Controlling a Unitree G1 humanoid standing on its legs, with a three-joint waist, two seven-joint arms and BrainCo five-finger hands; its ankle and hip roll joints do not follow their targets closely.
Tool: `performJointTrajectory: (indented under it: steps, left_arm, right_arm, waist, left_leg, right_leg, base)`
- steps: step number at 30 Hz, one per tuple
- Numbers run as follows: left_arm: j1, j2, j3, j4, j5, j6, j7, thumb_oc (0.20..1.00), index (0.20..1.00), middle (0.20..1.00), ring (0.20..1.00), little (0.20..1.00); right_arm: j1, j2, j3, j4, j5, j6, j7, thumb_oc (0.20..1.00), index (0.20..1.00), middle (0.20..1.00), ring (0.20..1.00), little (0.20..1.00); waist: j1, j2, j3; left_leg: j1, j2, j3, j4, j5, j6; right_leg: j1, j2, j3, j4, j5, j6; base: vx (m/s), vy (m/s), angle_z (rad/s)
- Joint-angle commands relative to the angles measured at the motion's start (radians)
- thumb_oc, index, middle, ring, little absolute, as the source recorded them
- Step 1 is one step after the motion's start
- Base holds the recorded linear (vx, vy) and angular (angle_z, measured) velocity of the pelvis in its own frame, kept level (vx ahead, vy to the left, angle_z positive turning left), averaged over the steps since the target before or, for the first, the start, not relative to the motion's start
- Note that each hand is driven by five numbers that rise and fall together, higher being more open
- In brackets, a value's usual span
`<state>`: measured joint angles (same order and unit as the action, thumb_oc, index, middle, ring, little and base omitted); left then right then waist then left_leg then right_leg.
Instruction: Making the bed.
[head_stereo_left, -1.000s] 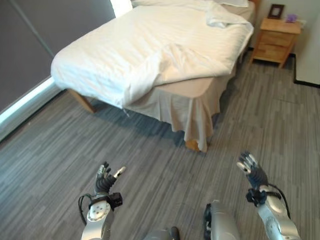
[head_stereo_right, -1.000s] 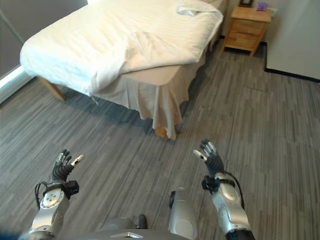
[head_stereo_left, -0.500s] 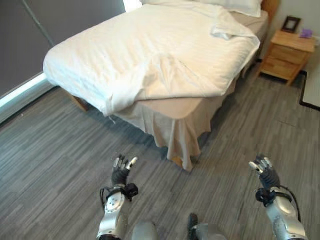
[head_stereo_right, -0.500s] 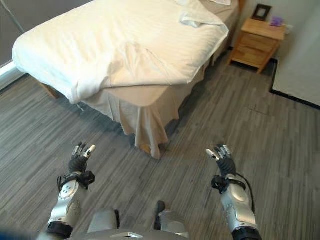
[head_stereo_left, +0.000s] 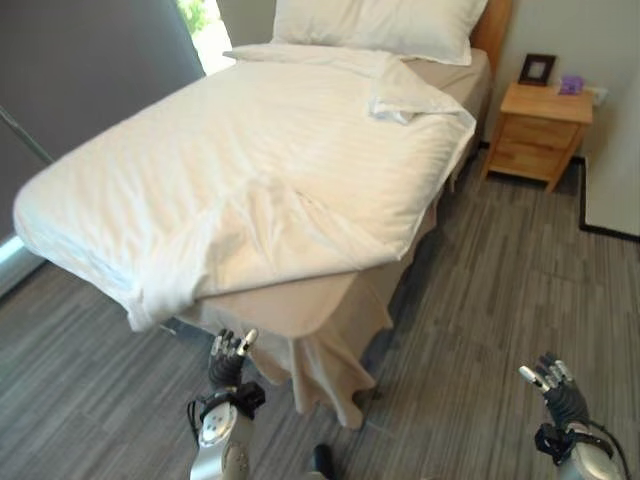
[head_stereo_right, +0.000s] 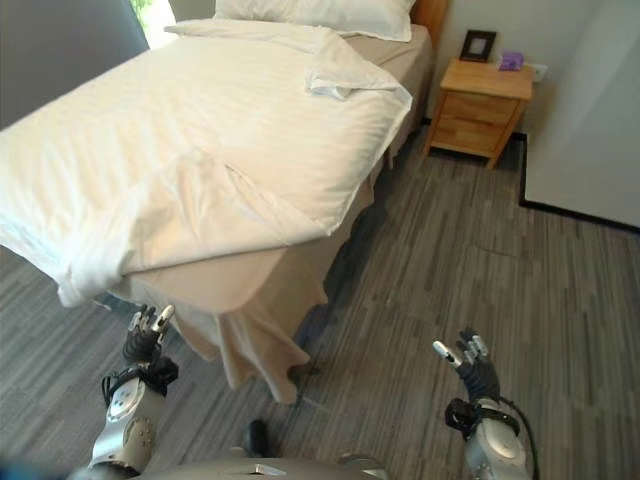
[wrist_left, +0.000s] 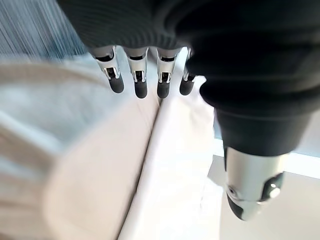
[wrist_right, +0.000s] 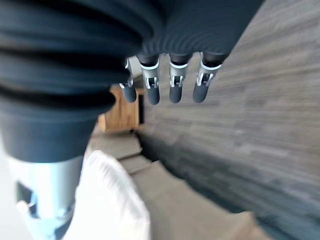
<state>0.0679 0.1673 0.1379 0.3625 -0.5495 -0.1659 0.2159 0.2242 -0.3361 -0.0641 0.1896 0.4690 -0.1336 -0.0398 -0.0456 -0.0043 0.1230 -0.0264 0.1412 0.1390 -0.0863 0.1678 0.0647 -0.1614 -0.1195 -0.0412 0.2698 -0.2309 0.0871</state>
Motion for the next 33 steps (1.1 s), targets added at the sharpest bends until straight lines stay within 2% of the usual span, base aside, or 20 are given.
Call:
performJointTrajectory:
  steps: [1, 3, 4, 6, 7, 9, 10, 13, 14, 16, 19, 22, 25, 27, 28, 29, 30, 31, 32, 33]
  left_arm:
    - [0.005, 0.094, 0.027, -0.073, -0.035, -0.065, 0.006, 1.000, 1.000, 1.000, 1.000, 1.000]
    - [-0.001, 0.103, 0.037, -0.067, -0.032, -0.066, 0.011, 1.000, 1.000, 1.000, 1.000, 1.000]
    - [-0.009, 0.109, 0.042, -0.058, -0.024, -0.063, 0.015, 1.000, 1.000, 1.000, 1.000, 1.000]
    - [-0.017, 0.117, 0.045, -0.054, -0.018, -0.067, 0.019, 1.000, 1.000, 1.000, 1.000, 1.000]
    - [-0.030, 0.127, 0.039, -0.053, -0.014, -0.068, 0.021, 1.000, 1.000, 1.000, 1.000, 1.000]
    - [-0.045, 0.139, 0.030, -0.045, 0.002, -0.066, 0.013, 1.000, 1.000, 1.000, 1.000, 1.000]
    - [-0.051, 0.140, 0.026, -0.045, 0.003, -0.070, 0.006, 1.000, 1.000, 1.000, 1.000, 1.000]
    - [-0.059, 0.141, 0.021, -0.052, 0.008, -0.078, -0.005, 1.000, 1.000, 1.000, 1.000, 1.000]
    - [-0.067, 0.143, 0.015, -0.036, 0.005, -0.079, -0.001, 1.000, 1.000, 1.000, 1.000, 1.000]
    - [-0.054, 0.131, 0.019, -0.041, 0.012, -0.076, -0.001, 1.000, 1.000, 1.000, 1.000, 1.000]
    - [-0.007, 0.113, 0.041, -0.063, -0.004, -0.083, 0.008, 1.000, 1.000, 1.000, 1.000, 1.000]
    - [0.030, 0.172, 0.059, -0.100, 0.117, -0.050, 0.004, 1.000, 1.000, 1.000, 1.000, 1.000]
    - [-0.051, 0.343, 0.085, -0.186, 0.221, -0.048, -0.064, 1.000, 1.000, 1.000, 1.000, 1.000]
    - [-0.070, 0.388, 0.090, -0.196, 0.260, -0.044, -0.068, 1.000, 1.000, 1.000, 1.000, 1.000]
    - [-0.173, 0.515, 0.082, -0.183, 0.377, -0.026, -0.038, 1.000, 1.000, 1.000, 1.000, 1.000]
    - [-0.173, 0.516, 0.081, -0.182, 0.377, -0.026, -0.038, 1.000, 1.000, 1.000, 1.000, 1.000]
    - [-0.310, 0.638, 0.045, -0.117, 0.490, 0.013, -0.005, 1.000, 1.000, 1.000, 1.000, 1.000]
    - [-0.319, 0.641, 0.037, -0.111, 0.491, 0.012, -0.003, 1.000, 1.000, 1.000, 1.000, 1.000]
    - [-0.472, 0.777, -0.034, -0.013, 0.640, 0.059, 0.041, 1.000, 1.000, 1.000, 1.000, 1.000]
    - [-0.492, 0.780, -0.051, 0.000, 0.641, 0.056, 0.045, 1.000, 1.000, 1.000, 1.000, 1.000]
  right_arm:
    - [-0.047, 0.012, -0.008, 0.024, 0.001, -0.042, -0.003, 1.000, 1.000, 1.000, 1.000, 1.000]
    - [-0.055, 0.021, -0.002, 0.031, 0.008, -0.040, 0.003, 1.000, 1.000, 1.000, 1.000, 1.000]
    - [-0.052, 0.025, -0.005, 0.023, -0.006, -0.040, 0.006, 1.000, 1.000, 1.000, 1.000, 1.000]
    - [-0.052, 0.034, -0.008, 0.027, -0.006, -0.043, 0.003, 1.000, 1.000, 1.000, 1.000, 1.000]
    - [-0.050, 0.040, -0.011, 0.024, 0.001, -0.046, -0.001, 1.000, 1.000, 1.000, 1.000, 1.000]
    - [-0.038, 0.051, -0.013, 0.034, 0.004, -0.044, 0.001, 1.000, 1.000, 1.000, 1.000, 1.000]
    - [-0.026, 0.053, -0.013, 0.039, 0.003, -0.042, 0.004, 1.000, 1.000, 1.000, 1.000, 1.000]
    - [-0.008, 0.042, -0.014, 0.043, -0.004, -0.041, 0.014, 1.000, 1.000, 1.000, 1.000, 1.000]
    - [-0.002, 0.036, -0.010, 0.049, 0.002, -0.042, 0.017, 1.000, 1.000, 1.000, 1.000, 1.000]
    - [-0.019, 0.031, 0.000, 0.052, -0.002, -0.041, 0.021, 1.000, 1.000, 1.000, 1.000, 1.000]
    - [-0.045, 0.001, 0.002, 0.041, -0.008, -0.043, 0.021, 1.000, 1.000, 1.000, 1.000, 1.000]
    - [-0.048, -0.028, -0.008, 0.047, -0.019, -0.041, 0.029, 1.000, 1.000, 1.000, 1.000, 1.000]
    - [-0.034, -0.045, -0.003, 0.048, -0.025, -0.028, 0.088, 1.000, 1.000, 1.000, 1.000, 1.000]
    - [-0.026, -0.045, -0.002, 0.050, -0.023, -0.024, 0.102, 1.000, 1.000, 1.000, 1.000, 1.000]
    - [-0.014, -0.048, 0.004, 0.049, -0.024, -0.015, 0.128, 1.000, 1.000, 1.000, 1.000, 1.000]
    - [-0.014, -0.048, 0.004, 0.048, -0.024, -0.015, 0.128, 1.000, 1.000, 1.000, 1.000, 1.000]
    - [0.003, -0.058, 0.020, 0.040, -0.016, -0.008, 0.145, 1.000, 1.000, 1.000, 1.000, 1.000]
    - [0.003, -0.055, 0.017, 0.040, -0.016, -0.008, 0.145, 1.000, 1.000, 1.000, 1.000, 1.000]
    - [0.016, -0.074, 0.035, 0.037, -0.011, -0.010, 0.154, 1.000, 1.000, 1.000, 1.000, 1.000]
    - [0.016, -0.069, 0.030, 0.037, -0.010, -0.010, 0.153, 1.000, 1.000, 1.000, 1.000, 1.000]
  waist:
    - [0.031, -0.054, 0.009]
    - [0.035, -0.056, 0.009]
    - [0.032, -0.056, 0.024]
    - [0.021, -0.056, 0.046]
    - [0.004, -0.051, 0.061]
    - [-0.021, -0.039, 0.067]
    - [-0.033, -0.036, 0.063]
    - [-0.054, -0.038, 0.059]
    - [-0.056, -0.051, 0.059]
    - [-0.035, -0.060, 0.046]
    - [-0.005, -0.060, 0.015]
    - [0.000, -0.054, -0.001]
    - [-0.013, -0.040, -0.006]
    - [-0.016, -0.037, -0.010]
    - [-0.030, -0.031, -0.015]
    - [-0.030, -0.031, -0.014]
    - [-0.055, -0.024, -0.017]
    - [-0.052, -0.026, -0.016]
    - [-0.079, -0.019, -0.013]
    - [-0.074, -0.022, -0.012]
  left_leg:
    - [0.072, -0.061, 0.003, 0.016, -0.098, -0.130]
    - [0.084, -0.077, 0.006, 0.016, -0.120, -0.112]
    - [0.094, -0.095, 0.002, 0.021, -0.136, -0.092]
    - [0.117, -0.111, -0.004, 0.017, -0.143, -0.076]
    - [0.118, -0.115, -0.013, 0.016, -0.140, -0.074]
    - [0.123, -0.114, -0.047, 0.016, -0.143, -0.072]
    - [0.128, -0.116, -0.058, 0.012, -0.145, -0.072]
    - [0.147, -0.128, -0.091, 0.005, -0.156, -0.070]
    - [0.148, -0.140, -0.116, 0.007, -0.159, -0.068]
    - [0.148, -0.143, -0.121, 0.008, -0.165, -0.067]
    - [0.140, -0.142, -0.126, -0.001, -0.160, -0.074]
    - [0.139, -0.137, -0.134, -0.001, -0.162, -0.083]
    - [0.141, -0.131, -0.133, -0.001, -0.158, -0.095]
    - [0.148, -0.131, -0.132, -0.001, -0.170, -0.095]
    - [0.148, -0.128, -0.130, -0.001, -0.173, -0.100]
    - [0.148, -0.128, -0.131, -0.001, -0.174, -0.100]
    - [0.144, -0.126, -0.123, -0.001, -0.175, -0.104]
    - [0.144, -0.126, -0.124, -0.001, -0.175, -0.104]
    - [0.134, -0.123, -0.117, -0.001, -0.173, -0.107]
    - [0.132, -0.123, -0.119, -0.001, -0.173, -0.107]
  right_leg:
    - [0.298, -0.030, -0.034, -0.308, 0.211, 0.060]
    - [0.271, -0.049, -0.017, -0.255, 0.213, 0.077]
    - [0.211, -0.065, 0.010, -0.126, 0.257, 0.102]
    - [0.139, -0.082, 0.037, -0.003, 0.367, 0.107]
    - [0.107, -0.074, 0.076, 0.042, 0.404, 0.112]
    - [0.079, -0.024, 0.165, 0.070, 0.382, 0.100]
    - [0.068, 0.004, 0.202, 0.041, 0.351, 0.091]
    - [0.056, 0.053, 0.222, -0.070, 0.299, 0.075]
    - [0.075, 0.074, 0.228, -0.134, 0.275, 0.061]
    - [0.125, 0.056, 0.186, -0.188, 0.266, 0.063]
    - [0.184, 0.056, 0.173, -0.291, 0.275, 0.055]
    - [0.222, 0.053, 0.149, -0.328, 0.262, 0.040]
    - [0.231, 0.056, 0.142, -0.340, 0.265, 0.034]
    - [0.239, 0.057, 0.140, -0.346, 0.257, 0.035]
    - [0.240, 0.058, 0.142, -0.349, 0.255, 0.036]
    - [0.241, 0.058, 0.142, -0.349, 0.254, 0.036]
    - [0.235, 0.062, 0.144, -0.351, 0.255, 0.038]
    - [0.234, 0.062, 0.143, -0.351, 0.255, 0.038]
    - [0.223, 0.066, 0.144, -0.353, 0.259, 0.043]
    - [0.221, 0.066, 0.143, -0.353, 0.259, 0.043]
  base:
    - [0.05, 0.185, -0.11]
    - [0.04, 0.249, 0.06]
    - [0.01, 0.292, -0.03]
    - [-0.04, 0.215, 0.14]
    - [-0.03, 0.142, 0.49]
    - [0.06, 0.107, 0.53]
    - [0.13, 0.083, 0.46]
    - [0.14, 0.041, 0.37]
    - [0.10, 0.014, 0.39]
    - [0.09, -0.061, 0.82]
    - [0.11, -0.113, 0.46]
    - [0.09, -0.064, 0.22]
    - [0.08, -0.049, 0.09]
    - [0.10, -0.018, -0.03]
    - [0.06, -0.012, -0.05]
    - [0.09, -0.021, 0.00]
    - [0.00, 0.000, 0.00]
    - [0.03, -0.022, -0.01]
    - [0.00, -0.013, -0.06]
    - [-0.01, -0.013, -0.06]
